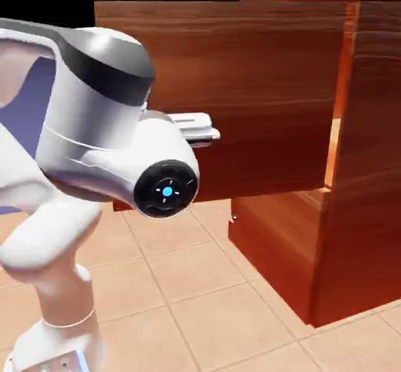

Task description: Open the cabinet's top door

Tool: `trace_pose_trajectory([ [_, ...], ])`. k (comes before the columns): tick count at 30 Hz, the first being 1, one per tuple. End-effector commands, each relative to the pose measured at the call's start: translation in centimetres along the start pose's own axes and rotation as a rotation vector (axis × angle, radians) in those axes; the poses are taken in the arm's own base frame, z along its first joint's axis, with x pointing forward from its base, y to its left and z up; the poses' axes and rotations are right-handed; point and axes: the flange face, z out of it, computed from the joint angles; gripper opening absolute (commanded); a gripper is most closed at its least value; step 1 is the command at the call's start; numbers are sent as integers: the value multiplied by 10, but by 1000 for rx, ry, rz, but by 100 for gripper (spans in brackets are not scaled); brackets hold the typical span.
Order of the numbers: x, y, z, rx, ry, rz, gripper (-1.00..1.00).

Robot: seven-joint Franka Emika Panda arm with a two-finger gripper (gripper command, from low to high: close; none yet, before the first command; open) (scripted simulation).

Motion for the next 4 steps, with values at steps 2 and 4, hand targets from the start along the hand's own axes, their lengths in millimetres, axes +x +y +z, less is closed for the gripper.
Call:
trace_pose_trajectory([
  [2, -4, -4, -16, -30, 30, 0, -100],
  [4, -7, -7, -24, -46, 46, 0, -100],
])
